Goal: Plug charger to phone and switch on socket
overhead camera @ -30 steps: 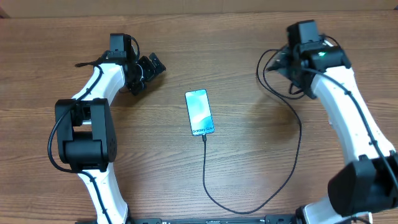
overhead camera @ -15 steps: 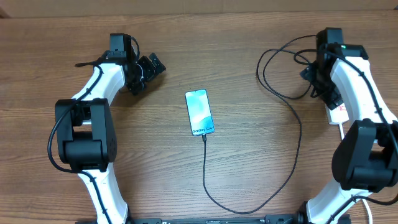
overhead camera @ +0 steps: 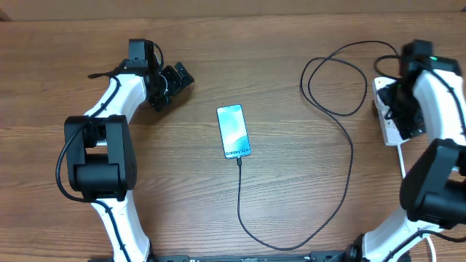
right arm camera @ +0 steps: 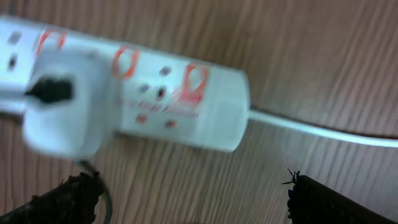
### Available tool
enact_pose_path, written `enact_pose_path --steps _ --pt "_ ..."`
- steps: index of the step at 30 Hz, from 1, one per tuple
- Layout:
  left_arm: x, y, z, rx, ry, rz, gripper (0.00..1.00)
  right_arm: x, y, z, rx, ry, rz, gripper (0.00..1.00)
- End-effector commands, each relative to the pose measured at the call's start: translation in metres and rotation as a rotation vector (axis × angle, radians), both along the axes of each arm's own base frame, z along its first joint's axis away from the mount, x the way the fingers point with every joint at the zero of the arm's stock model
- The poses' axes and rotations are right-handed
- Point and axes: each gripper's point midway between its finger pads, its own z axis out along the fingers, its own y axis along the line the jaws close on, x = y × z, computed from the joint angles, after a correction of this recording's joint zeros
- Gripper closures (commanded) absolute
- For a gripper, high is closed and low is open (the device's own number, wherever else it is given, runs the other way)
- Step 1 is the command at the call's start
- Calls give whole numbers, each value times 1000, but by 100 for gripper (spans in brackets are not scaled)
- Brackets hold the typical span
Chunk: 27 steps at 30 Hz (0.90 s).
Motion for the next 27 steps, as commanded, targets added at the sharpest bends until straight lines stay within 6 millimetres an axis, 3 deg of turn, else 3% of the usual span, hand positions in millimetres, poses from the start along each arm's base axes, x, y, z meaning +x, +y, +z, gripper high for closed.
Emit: enact_pose_path --steps 1,7,17,27 --pt "-13 16 -29 69 76 41 0 -2 -12 0 26 -21 -79 0" --pt "-13 16 -29 70 76 41 0 -4 -31 -9 24 -25 -125 0" --pt "-13 16 -29 69 76 41 0 0 -35 -43 35 27 -128 0" --pt "-13 16 -29 69 76 41 0 13 -52 -54 -38 0 -133 0"
